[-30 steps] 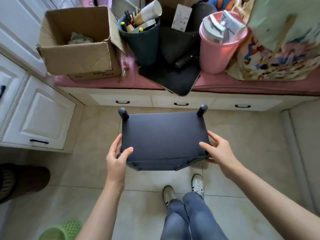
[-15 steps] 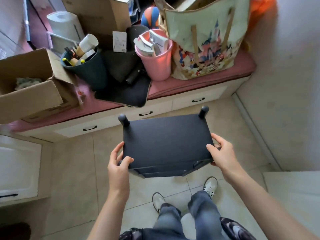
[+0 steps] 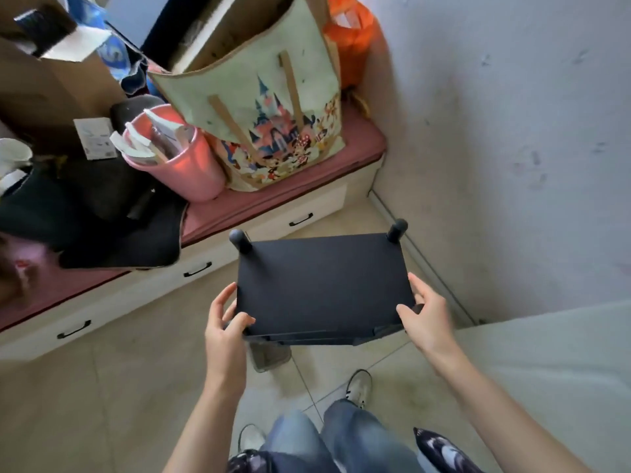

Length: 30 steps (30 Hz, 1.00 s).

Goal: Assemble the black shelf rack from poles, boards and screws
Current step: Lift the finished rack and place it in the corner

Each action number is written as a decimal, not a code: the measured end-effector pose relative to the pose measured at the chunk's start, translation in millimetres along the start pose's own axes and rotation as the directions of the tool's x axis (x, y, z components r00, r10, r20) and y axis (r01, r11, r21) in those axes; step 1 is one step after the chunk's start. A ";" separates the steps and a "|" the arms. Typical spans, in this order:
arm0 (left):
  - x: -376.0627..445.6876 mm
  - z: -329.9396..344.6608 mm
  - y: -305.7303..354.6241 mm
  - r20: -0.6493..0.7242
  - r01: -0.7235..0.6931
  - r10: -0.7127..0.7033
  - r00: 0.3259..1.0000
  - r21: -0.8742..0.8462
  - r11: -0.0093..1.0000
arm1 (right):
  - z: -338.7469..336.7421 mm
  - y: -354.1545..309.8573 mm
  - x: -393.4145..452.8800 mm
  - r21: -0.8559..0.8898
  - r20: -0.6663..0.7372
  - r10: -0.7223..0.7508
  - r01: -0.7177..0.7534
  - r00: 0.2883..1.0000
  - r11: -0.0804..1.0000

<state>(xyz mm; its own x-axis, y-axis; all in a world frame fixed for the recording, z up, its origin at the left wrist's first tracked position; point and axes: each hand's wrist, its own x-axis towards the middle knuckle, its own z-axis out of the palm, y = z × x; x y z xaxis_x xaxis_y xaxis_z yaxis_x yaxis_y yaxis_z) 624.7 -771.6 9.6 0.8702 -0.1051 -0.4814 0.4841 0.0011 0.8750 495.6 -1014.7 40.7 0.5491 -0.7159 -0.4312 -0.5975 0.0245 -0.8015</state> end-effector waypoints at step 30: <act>290.6 296.9 -32.5 0.270 0.212 -0.369 0.889 0.473 0.855 | -64.4 40.7 362.0 -0.151 -0.123 0.286 -0.303 0.950 0.941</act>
<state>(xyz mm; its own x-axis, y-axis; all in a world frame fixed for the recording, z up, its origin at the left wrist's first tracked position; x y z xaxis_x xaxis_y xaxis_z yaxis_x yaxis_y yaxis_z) 834.6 -1097.4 -143.4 0.5707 -0.3619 -0.7371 0.5550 -0.4916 0.6710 632.4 -1317.8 -121.3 0.2785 -0.7592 -0.5882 -0.8169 0.1348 -0.5608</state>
